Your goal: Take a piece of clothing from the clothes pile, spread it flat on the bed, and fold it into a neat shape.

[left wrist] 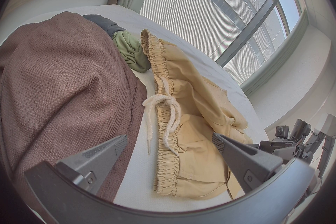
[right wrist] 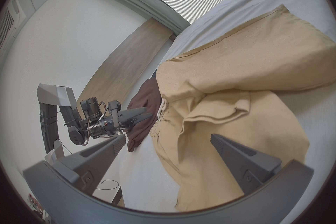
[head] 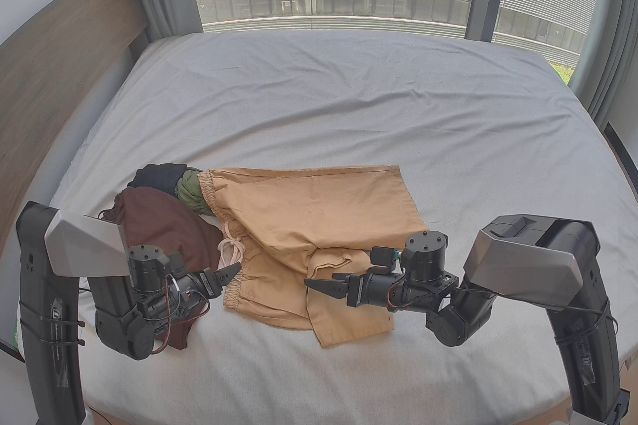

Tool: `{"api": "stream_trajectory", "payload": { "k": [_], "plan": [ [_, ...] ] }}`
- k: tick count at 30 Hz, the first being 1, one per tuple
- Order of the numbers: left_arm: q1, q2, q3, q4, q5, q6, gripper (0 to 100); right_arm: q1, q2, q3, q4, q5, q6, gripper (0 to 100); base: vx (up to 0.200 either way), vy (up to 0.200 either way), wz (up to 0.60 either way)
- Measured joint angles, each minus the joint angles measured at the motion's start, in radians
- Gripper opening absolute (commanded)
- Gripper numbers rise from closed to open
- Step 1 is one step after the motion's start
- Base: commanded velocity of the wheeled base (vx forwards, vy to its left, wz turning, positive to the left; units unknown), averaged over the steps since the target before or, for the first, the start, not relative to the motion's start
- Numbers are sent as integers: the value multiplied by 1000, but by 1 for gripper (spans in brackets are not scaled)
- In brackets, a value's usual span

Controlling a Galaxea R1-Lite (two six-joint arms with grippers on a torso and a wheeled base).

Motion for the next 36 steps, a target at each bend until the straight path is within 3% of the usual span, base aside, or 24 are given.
{"api": "stream_trajectory", "payload": {
  "k": [23,24,36],
  "plan": [
    [1,2,-4,-2,-1,0,100,10,105,-209,59,1,44,100,0,0,0],
    [1,2,-4,-2,-1,0,100,10,109,-213,59,1,44,0,0,0,0],
    [1,1,-5,-20,-3,-1,100,-4,139,-245,68,-1,44,0,0,0,0]
  ]
}}
